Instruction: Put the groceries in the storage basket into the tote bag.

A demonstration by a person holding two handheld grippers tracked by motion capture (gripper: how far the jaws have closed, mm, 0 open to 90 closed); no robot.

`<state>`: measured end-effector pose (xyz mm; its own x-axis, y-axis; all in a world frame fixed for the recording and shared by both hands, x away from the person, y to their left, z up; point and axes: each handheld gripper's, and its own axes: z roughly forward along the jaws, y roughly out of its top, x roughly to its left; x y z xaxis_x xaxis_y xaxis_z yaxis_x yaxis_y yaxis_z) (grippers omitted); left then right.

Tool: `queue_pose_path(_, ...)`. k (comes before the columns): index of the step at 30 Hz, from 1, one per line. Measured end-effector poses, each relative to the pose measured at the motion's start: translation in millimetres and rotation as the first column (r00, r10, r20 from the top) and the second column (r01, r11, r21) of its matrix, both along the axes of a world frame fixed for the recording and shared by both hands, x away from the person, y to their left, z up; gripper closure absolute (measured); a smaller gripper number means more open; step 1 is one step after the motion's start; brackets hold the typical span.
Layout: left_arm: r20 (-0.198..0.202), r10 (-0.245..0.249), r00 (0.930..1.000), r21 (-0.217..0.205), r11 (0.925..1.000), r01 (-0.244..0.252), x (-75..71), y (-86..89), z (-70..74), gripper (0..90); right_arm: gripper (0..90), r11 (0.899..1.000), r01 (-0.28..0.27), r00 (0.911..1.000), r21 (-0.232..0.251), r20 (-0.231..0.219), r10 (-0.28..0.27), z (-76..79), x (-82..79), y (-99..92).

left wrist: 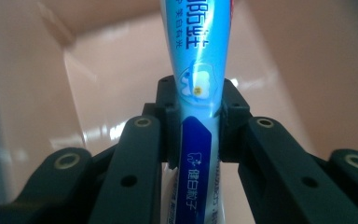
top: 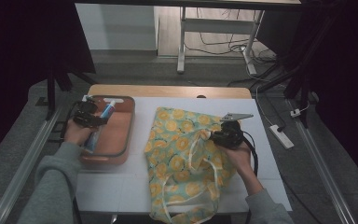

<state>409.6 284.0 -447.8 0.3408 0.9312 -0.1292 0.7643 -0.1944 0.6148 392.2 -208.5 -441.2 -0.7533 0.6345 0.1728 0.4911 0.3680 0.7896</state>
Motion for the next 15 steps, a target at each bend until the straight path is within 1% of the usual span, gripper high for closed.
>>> queue_pose_path(1, 0.028, -0.011, 0.9996, -0.032, 0.9994, 0.012, -5.5, 0.5, 8.0, 75.1, 88.4, 1.0, -0.001, 1.0, 0.001, 0.002, 0.001, 0.2, -0.1, 0.1)
queue_pose_path(2, 0.059, -0.021, 0.998, -0.051, 0.9984, 0.024, -11.1, -0.3, 15.1, 75.2, 88.4, 1.0, -0.003, 1.0, 0.002, 0.006, 0.003, 0.3, 0.1, 0.0)
queue_pose_path(3, 0.093, -0.032, 0.9951, -0.058, 0.9976, 0.037, -17.1, -2.2, 21.8, 75.3, 88.4, 1.0, -0.003, 1.0, 0.004, 0.004, 0.003, 0.4, 0.1, -0.1)
queue_pose_path(4, 0.119, -0.043, 0.992, -0.062, 0.9968, 0.051, -22.6, -4.3, 27.9, 75.3, 88.4, 1.0, -0.003, 1.0, 0.005, 0.005, 0.003, 0.4, 0.3, -0.3)
queue_pose_path(7, 0.178, -0.092, 0.9798, -0.078, 0.9911, 0.107, -38.2, -12.2, 42.7, 75.4, 88.5, 1.0, 0.0, 1.0, 0.008, 0.003, 0.0, 0.0, 0.8, -0.7)
queue_pose_path(9, 0.208, -0.129, 0.9695, -0.084, 0.9852, 0.149, -48.8, -19.8, 50.2, 75.4, 88.4, 1.0, 0.0, 1.0, 0.009, 0.003, 0.0, -0.1, 0.9, -0.6)
queue_pose_path(11, 0.236, -0.173, 0.956, -0.079, 0.9772, 0.197, -59.5, -30.2, 55.6, 75.4, 88.4, 1.0, -0.001, 1.0, 0.009, 0.003, 0.001, -0.3, 1.0, -0.2)
queue_pose_path(12, 0.243, -0.199, 0.9495, -0.08, 0.9713, 0.224, -64.5, -36.0, 57.7, 75.4, 88.4, 1.0, -0.002, 1.0, 0.009, 0.003, 0.002, -0.3, 1.0, 0.0)
queue_pose_path(14, 0.26, -0.245, 0.9342, -0.089, 0.9572, 0.275, -74.2, -49.4, 59.9, 75.4, 88.4, 1.0, 0.0, 1.0, 0.011, 0.004, 0.0, -0.3, 1.2, 0.0)
queue_pose_path(15, 0.264, -0.273, 0.9253, -0.091, 0.948, 0.305, -78.7, -56.7, 60.7, 75.4, 88.4, 1.0, -0.002, 1.0, 0.013, 0.003, 0.001, -0.3, 1.3, 0.0)
